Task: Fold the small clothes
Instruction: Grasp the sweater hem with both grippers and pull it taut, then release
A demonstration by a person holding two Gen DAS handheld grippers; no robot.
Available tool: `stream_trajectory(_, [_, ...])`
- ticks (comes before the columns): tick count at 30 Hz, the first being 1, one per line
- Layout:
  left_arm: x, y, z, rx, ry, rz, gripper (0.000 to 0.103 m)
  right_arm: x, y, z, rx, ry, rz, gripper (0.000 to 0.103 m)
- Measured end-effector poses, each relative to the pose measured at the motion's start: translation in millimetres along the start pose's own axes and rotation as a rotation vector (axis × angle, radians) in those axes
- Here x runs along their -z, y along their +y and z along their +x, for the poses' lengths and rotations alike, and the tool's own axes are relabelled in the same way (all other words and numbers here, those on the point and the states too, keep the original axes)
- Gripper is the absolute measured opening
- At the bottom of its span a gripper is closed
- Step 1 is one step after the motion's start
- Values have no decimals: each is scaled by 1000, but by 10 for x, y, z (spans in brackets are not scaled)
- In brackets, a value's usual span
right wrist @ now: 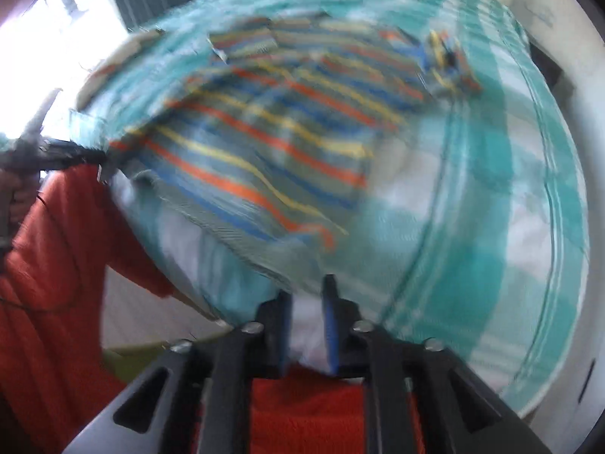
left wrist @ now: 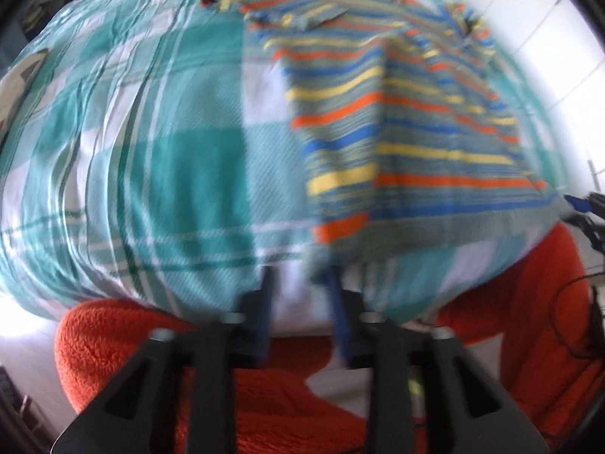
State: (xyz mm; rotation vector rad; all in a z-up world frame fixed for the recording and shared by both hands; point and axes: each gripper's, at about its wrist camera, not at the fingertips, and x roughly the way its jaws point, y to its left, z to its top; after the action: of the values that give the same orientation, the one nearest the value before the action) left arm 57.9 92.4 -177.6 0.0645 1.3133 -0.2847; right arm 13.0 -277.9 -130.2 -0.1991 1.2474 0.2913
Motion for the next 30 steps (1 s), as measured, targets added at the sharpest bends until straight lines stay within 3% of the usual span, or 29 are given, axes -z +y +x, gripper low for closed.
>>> stream_trajectory(1, [31, 26, 33, -1, -4, -19, 68, 86, -65, 72, 0, 25, 39, 60])
stream_trajectory(2, [50, 51, 46, 13, -14, -37, 75, 164, -140, 130, -12, 34, 93, 65])
stream_trajectory(7, [74, -15, 166, 60, -21, -47, 82, 380, -546, 176, -240, -54, 469, 65])
stream_trajectory(10, [41, -227, 244, 61, -31, -5, 82, 310, -556, 396, -360, -62, 562, 66])
stream_trajectory(12, [-6, -263, 223, 96, -66, 0, 73, 190, -431, 587, -378, -46, 531, 66])
stream_trajectory(13, [-82, -277, 240, 125, -59, -5, 37, 139, -350, 633, -369, -44, 498, 57])
stream_trajectory(14, [-104, -263, 250, 148, -31, -13, 8, 117, -304, 622, -354, -40, 473, 39])
stream_trajectory(15, [-94, -223, 220, 171, -15, -25, 8, 106, -272, 588, -341, -31, 461, 7])
stream_trajectory(20, [50, 3, -92, 313, 23, -53, 7, 252, -305, 83, -317, -42, 436, 5])
stream_trajectory(22, [27, 3, -56, 285, 68, -36, 7, 278, -353, -30, -285, -32, 439, 5])
stream_trajectory(24, [0, -36, 6, 220, 48, -20, 12, 250, -387, -4, -247, -12, 437, 5])
stream_trajectory(25, [-21, -57, 67, 208, 43, -24, 29, 233, -400, 65, -236, 1, 441, 6])
stream_trajectory(26, [-53, -73, 140, 217, 43, -33, 54, 213, -391, 168, -219, 25, 446, 6])
stream_trajectory(28, [-89, -101, 256, 201, 30, -51, 73, 189, -356, 344, -199, 50, 440, 6])
stream_trajectory(30, [-113, -153, 344, 159, 28, -43, 70, 179, -309, 427, -163, 63, 419, 6])
